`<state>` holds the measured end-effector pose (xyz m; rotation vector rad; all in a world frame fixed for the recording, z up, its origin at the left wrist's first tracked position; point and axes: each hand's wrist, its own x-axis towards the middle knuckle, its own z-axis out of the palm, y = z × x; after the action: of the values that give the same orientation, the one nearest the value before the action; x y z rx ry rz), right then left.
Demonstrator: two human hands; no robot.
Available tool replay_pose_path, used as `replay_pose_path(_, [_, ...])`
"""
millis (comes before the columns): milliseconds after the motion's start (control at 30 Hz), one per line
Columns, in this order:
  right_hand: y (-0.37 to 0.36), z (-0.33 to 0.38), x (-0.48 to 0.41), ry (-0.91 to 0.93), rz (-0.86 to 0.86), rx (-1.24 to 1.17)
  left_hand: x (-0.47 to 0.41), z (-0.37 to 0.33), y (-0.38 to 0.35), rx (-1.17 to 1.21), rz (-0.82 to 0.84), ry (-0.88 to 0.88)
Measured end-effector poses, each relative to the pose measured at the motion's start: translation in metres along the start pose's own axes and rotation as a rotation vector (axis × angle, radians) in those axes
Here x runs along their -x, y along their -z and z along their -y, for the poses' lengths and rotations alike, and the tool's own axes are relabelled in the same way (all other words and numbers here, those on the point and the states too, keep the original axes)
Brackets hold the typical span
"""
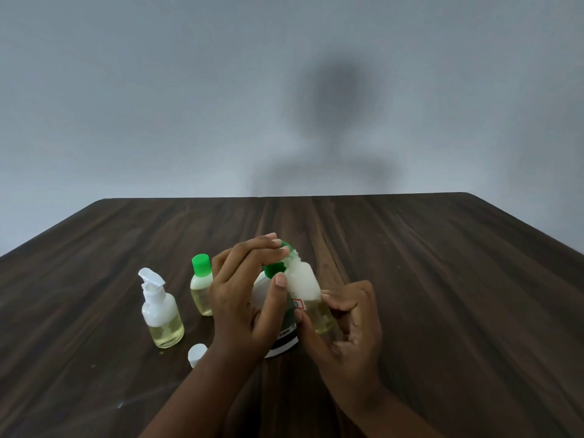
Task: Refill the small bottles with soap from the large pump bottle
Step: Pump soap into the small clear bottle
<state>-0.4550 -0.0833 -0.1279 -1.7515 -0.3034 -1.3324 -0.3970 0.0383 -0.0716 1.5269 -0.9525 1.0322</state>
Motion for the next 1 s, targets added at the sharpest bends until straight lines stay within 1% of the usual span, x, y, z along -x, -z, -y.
replay_pose_path(200, [-0.0006,0.0022,-0.0018,0.008,-0.016,0.013,0.0009,-0.007,0.0002,0.012,0.009,0.018])
replay_pose_path(433, [-0.0033,0.0057,-0.0063,0.03,-0.031,-0.001,-0.0071,-0.0049,0.0007,-0.029,-0.004,0.007])
replay_pose_path(767, [0.0,-0.0006,0.0019,-0.025,0.017,-0.006,0.0024,-0.0002,0.0025,-0.004,0.039,0.007])
replay_pose_path(1000, [-0.0021,0.0048,-0.0058,0.034,-0.027,0.026,-0.0064,-0.0014,-0.0008,0.028,0.012,0.01])
